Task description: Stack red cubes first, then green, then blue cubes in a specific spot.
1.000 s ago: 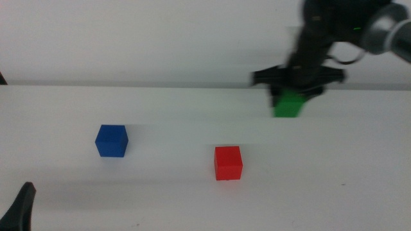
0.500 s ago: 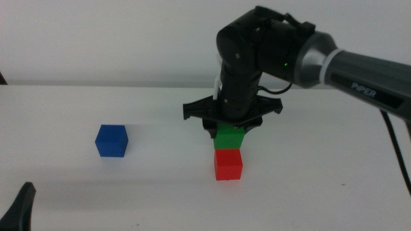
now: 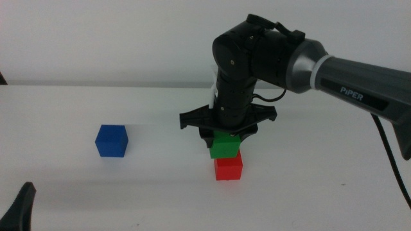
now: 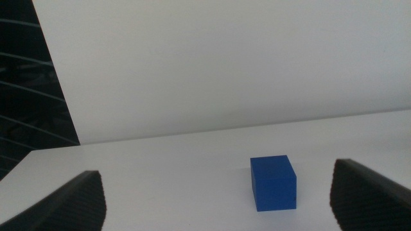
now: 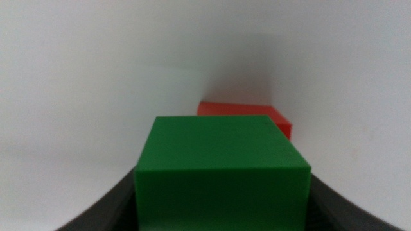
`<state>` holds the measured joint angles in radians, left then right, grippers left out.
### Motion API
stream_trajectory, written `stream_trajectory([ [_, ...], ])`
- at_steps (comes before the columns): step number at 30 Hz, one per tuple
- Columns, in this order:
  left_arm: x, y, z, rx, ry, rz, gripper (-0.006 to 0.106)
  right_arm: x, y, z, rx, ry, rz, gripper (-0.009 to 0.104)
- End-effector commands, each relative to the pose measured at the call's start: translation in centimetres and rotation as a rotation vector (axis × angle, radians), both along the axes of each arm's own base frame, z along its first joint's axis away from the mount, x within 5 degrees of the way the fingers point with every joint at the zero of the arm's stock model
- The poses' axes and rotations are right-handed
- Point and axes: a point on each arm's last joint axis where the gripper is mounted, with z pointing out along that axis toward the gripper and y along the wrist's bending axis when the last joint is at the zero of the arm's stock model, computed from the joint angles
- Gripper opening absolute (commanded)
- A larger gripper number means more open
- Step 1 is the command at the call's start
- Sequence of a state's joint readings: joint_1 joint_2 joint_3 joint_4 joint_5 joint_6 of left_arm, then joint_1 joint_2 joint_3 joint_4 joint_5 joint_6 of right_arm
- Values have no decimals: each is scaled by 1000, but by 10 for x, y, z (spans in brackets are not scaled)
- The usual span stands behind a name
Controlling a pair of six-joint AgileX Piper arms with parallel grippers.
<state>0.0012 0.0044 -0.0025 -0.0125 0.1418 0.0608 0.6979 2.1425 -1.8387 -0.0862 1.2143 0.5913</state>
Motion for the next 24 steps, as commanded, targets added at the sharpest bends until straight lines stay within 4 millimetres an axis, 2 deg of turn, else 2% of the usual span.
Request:
stream_trajectory([
  [1,-1,0,-10,-6,-15,-2,94,-9,-6,1,-58,85,17,13],
  [11,-1,0,-10,-6,-15,-2,94,-11,-10,19,-53,38,34,13],
  [16,-1,0,-10,-6,-15,-2,94,-11,-10,19,-20,63,14,13],
  [24,-1,0,-10,-6,-15,-2,94,-19,-26,10,-56,67,5,13],
])
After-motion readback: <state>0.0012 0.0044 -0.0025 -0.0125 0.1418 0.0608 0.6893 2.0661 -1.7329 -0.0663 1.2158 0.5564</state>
